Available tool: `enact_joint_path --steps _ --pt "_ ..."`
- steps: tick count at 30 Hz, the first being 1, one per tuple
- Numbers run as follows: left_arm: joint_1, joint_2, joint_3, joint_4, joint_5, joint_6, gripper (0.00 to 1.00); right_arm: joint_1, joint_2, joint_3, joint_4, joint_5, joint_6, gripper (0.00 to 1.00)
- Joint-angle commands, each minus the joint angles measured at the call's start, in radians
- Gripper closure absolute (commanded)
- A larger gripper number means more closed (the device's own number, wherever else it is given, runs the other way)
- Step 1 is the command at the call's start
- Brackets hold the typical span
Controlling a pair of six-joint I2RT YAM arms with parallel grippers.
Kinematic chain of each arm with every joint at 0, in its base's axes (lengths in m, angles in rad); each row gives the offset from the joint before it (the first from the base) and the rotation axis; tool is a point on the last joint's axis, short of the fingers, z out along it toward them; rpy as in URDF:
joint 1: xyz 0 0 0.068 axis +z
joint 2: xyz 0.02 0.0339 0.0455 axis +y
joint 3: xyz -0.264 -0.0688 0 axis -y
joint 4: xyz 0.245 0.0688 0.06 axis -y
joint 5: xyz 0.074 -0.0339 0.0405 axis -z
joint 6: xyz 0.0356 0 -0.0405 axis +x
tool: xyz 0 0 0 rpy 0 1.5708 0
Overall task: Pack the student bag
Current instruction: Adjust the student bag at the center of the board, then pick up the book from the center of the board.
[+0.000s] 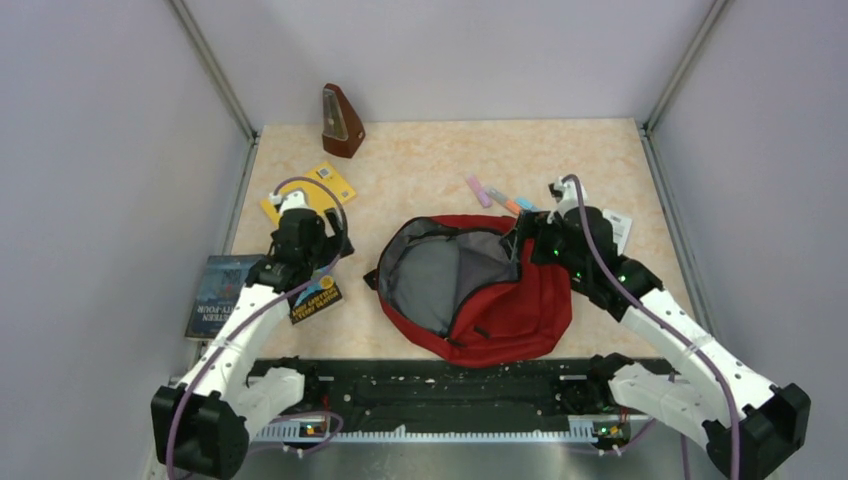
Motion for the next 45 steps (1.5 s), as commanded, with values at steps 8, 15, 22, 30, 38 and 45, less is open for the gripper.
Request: enact_joint_path --steps 8,15,22,30,38,45 --pt "0.454 -0.045 -0.109 0.081 -0.017 -0.167 0.03 0.207 0.348 0.292 0.311 -0.177 -0.067 0.16" --pt "0.626 -0.048 -0.217 0.135 0.056 -0.203 0.03 0.331 0.713 0.539 0.372 -0.308 -0.06 0.16" --pt "0.651 0.068 -0.23 0.159 0.087 -0.19 0.05 0.378 1.059 0.821 0.288 -0.386 -0.071 0.19" --pt "0.65 0.185 -0.213 0.189 0.291 -0.14 0.19 0.384 1.313 1.048 0.192 -0.427 -0.079 0.2" --pt "0.573 0.225 -0.246 0.271 0.377 -0.196 0.28 0.384 1.506 1.249 0.109 -0.452 -0.06 0.2" --pt "0.551 0.235 -0.251 0.29 0.411 -0.216 0.34 0.381 1.634 1.387 0.057 -0.476 -0.015 0.23"
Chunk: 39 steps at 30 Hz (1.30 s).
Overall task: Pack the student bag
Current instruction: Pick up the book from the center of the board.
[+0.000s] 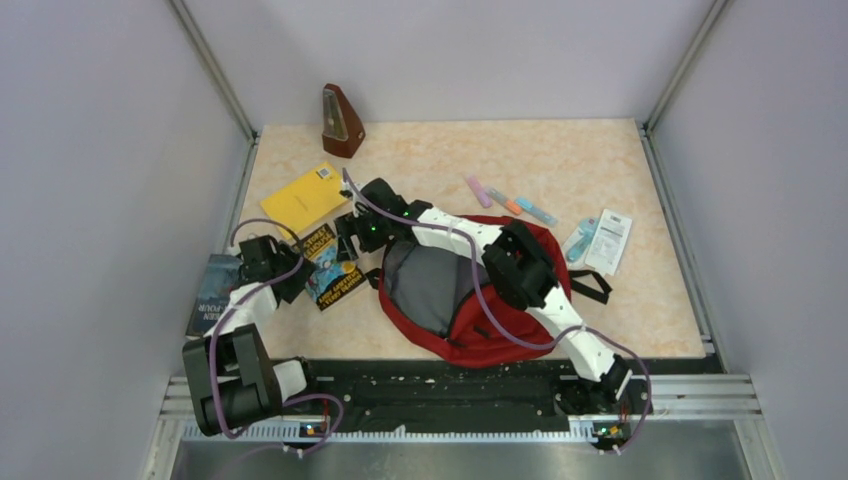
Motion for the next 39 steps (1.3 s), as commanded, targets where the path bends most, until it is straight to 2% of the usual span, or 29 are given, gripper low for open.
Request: enact_joint_path --steps 1,9,14,23,25,29,30,32,36,39 --pt "-0.004 0.009 -0.007 0.049 0.048 -0.019 0.35 0.005 0.074 0.119 -0.047 -0.032 0.042 0.23" --pt "-0.004 0.035 -0.008 0.074 0.09 0.001 0.46 -0.003 0.177 0.191 -0.007 -0.218 0.137 0.26" --pt "-0.005 0.037 -0.013 0.101 0.133 0.012 0.54 0.002 0.21 0.198 0.085 -0.347 0.219 0.31" --pt "-0.006 -0.002 -0.018 0.103 0.15 0.013 0.56 0.014 0.157 0.15 0.195 -0.381 0.303 0.57" --pt "-0.006 -0.019 -0.016 0.094 0.145 0.013 0.56 0.014 0.149 0.147 0.192 -0.365 0.302 0.67" --pt "-0.006 -0.072 -0.004 0.055 0.122 0.026 0.57 0.014 0.132 0.144 0.181 -0.335 0.3 0.95" --pt "-0.004 -0.094 0.0 0.038 0.112 0.033 0.56 0.014 0.122 0.139 0.182 -0.324 0.299 1.0" --pt "-0.004 -0.146 0.013 -0.001 0.092 0.05 0.51 0.014 0.088 0.116 0.202 -0.306 0.303 1.0" --pt "-0.004 -0.313 0.067 -0.108 0.048 0.086 0.3 0.01 -0.023 0.031 0.309 -0.278 0.319 1.0" --pt "-0.004 -0.433 0.137 -0.188 0.031 0.115 0.21 0.0 -0.116 -0.013 0.377 -0.264 0.327 1.0"
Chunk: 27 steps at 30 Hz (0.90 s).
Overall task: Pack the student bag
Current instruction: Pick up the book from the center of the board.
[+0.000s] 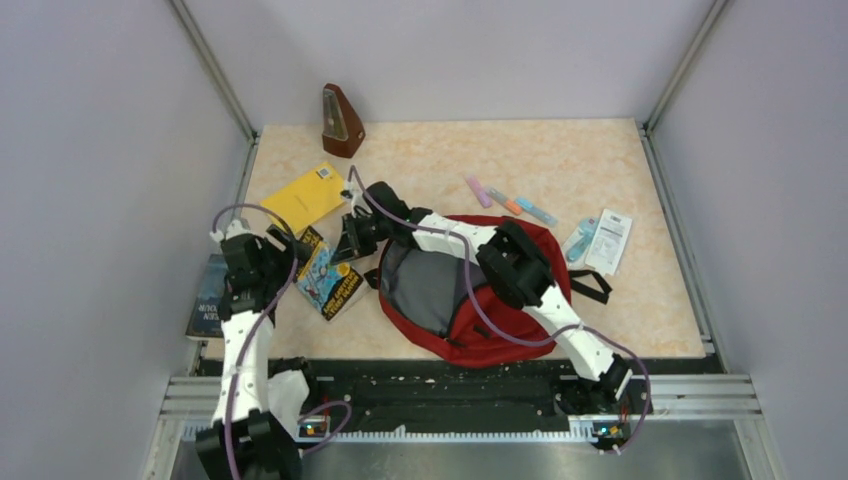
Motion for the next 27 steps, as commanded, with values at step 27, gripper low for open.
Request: enact_joint_path --steps 27 --pt "-0.038 -0.3 0.257 0.357 0.71 -0.262 0.08 -0.182 -1.12 -0.778 0.455 0.114 0.007 1.0"
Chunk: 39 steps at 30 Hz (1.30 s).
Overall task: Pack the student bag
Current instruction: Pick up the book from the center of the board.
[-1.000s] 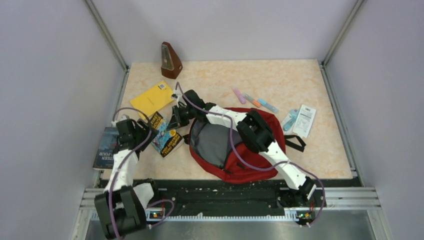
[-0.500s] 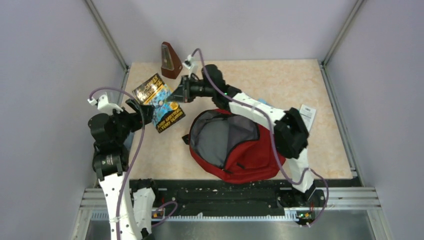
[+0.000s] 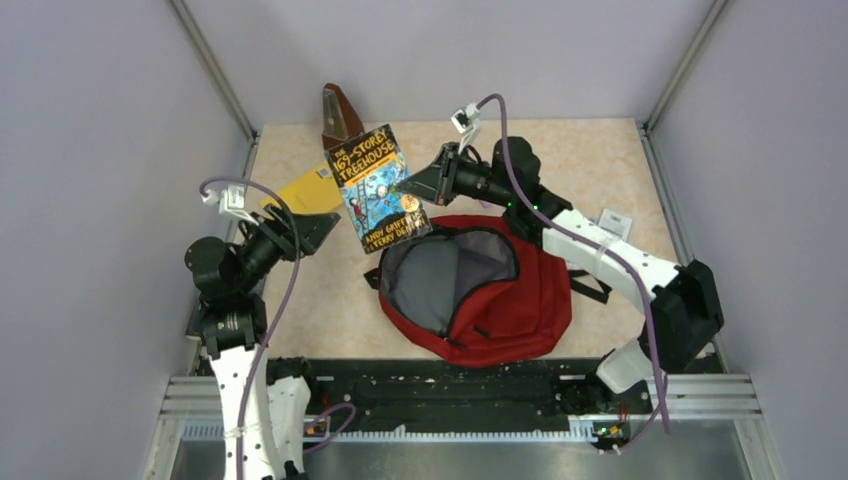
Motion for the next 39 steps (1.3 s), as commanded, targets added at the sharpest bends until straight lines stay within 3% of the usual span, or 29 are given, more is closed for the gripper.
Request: enact_joint_path --steps 1,7,11,17,21,24,26,29,32,35,39 --pt "-0.047 0.036 0.019 0.234 0.068 -0.085 0.08 0.009 -0.129 -0.047 0.161 -0.03 0.033 1.0" --pt "-0.318 0.147 0.069 0.216 -0.063 0.004 0.08 0.023 -0.145 -0.066 0.205 -0.063 0.069 1.0" --pt "-0.382 0.191 0.097 0.195 -0.121 0.04 0.08 0.033 -0.163 -0.075 0.218 -0.066 0.074 1.0" --pt "-0.398 0.216 0.035 0.396 -0.086 -0.084 0.38 0.038 -0.174 -0.092 0.206 -0.064 0.068 1.0" --pt "-0.419 0.236 0.013 0.476 -0.064 -0.134 0.45 0.038 -0.167 -0.096 0.188 -0.075 0.061 1.0" --pt "-0.424 0.229 0.007 0.491 -0.073 -0.135 0.68 0.036 -0.159 -0.099 0.141 -0.069 0.032 1.0" --pt "-0.424 0.217 0.008 0.461 -0.094 -0.11 0.85 0.032 -0.16 -0.097 0.061 -0.044 -0.016 0.87" --pt "-0.424 0.192 0.007 0.391 -0.135 -0.05 1.0 0.013 -0.186 -0.098 -0.087 0.019 -0.101 0.51" --pt "-0.424 0.167 0.007 0.264 -0.213 0.033 1.0 -0.012 -0.256 -0.121 -0.235 0.132 -0.191 0.25" --pt "-0.424 0.163 0.012 0.143 -0.306 0.115 1.0 -0.02 -0.325 -0.154 -0.382 0.298 -0.287 0.13" --pt "-0.424 0.183 -0.007 0.091 -0.349 0.146 1.0 -0.021 -0.378 -0.203 -0.56 0.548 -0.356 0.08"
